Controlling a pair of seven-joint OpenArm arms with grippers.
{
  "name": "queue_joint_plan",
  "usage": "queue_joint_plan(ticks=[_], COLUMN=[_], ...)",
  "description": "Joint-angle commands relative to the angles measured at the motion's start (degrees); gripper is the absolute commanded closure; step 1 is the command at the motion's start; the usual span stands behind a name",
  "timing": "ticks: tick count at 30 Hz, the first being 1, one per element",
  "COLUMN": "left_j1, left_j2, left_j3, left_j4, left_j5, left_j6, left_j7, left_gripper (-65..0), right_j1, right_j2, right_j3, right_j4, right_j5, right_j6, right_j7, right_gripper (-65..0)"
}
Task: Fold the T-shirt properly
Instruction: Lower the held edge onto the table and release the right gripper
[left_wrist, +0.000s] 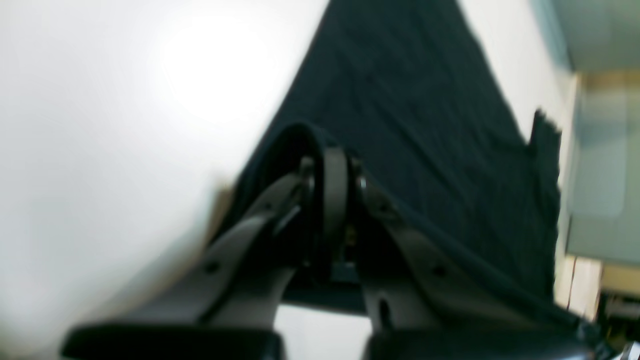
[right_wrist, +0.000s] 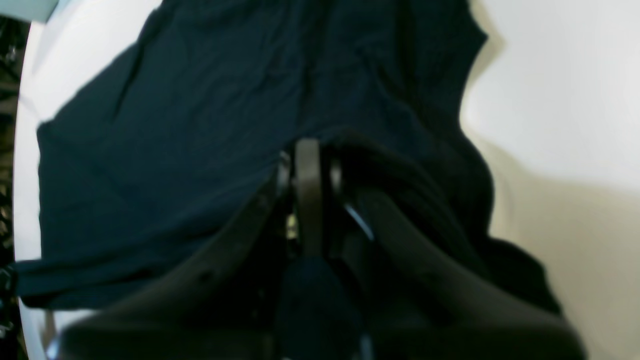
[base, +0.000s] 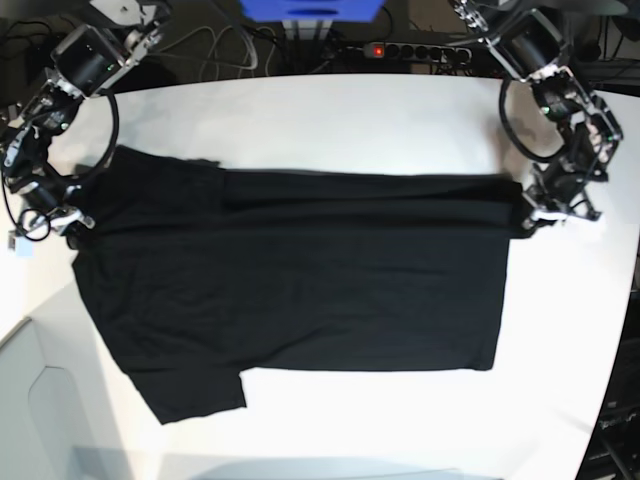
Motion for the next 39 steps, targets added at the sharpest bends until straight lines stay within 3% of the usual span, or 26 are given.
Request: queue_joint_plan(ticks=[1, 10, 13, 15, 18, 22, 29, 35, 39], left_j1=[-0.7, -2.8, -2.7, -2.6, -2.3, -2.2, -2.1, -2.1, -2.1], left_j2=[-1.0, -1.1, -1.3, -1.3, -1.1, -1.1, -1.1, -1.0, -1.0], left_j3=[-0.1, 0.1, 0.4, 0.4, 0.1, -0.1, -0.1, -0.1, -0.1], left_j4=[-0.1, -7.1, -7.6, -7.8, -7.5, -7.2, -7.1, -7.1, -7.1], left_j5=[0.0, 0.7, 0.8, 0.8, 0.6, 0.2, 0.2, 0.2, 0.2], left_j6=[-0.2, -0.2, -0.2, -0.2, -0.2, -0.4, -0.4, -0.4, -0.4], left_j7=[-0.9, -1.9, -3.8, -3.9, -4.0, -3.9, -4.0, -3.9, -3.9], left_gripper=[0.0, -0.4, -2.1, -9.0, -21.0, -28.9, -28.8, -28.8, -28.8], right_j1=[0.9, 0.9, 0.9, 0.9, 0.9, 0.9, 1.0, 0.4, -4.7], right_j2=[1.1, 1.3, 1.3, 1.2, 1.2, 1.3, 2.8, 2.9, 2.1], right_j3=[0.1, 0.1, 0.1, 0.1, 0.1, 0.1, 0.5, 5.6, 7.8], right_j4=[0.4, -1.9, -1.9, -1.9, -1.9, -1.5, -1.4, -0.9, 5.2], right_j5=[1.3, 1.3, 1.3, 1.2, 1.2, 1.3, 1.4, 1.4, 1.4], right_j6=[-0.5, -0.5, -0.5, -0.5, -0.5, -0.5, -0.5, -0.5, -0.5], right_j7=[1.6, 1.7, 1.7, 1.7, 1.7, 1.7, 1.7, 1.1, 1.1], right_gripper=[0.0, -0.1, -10.5, -19.1, -24.9, -25.0, -25.0, -25.0, -24.9])
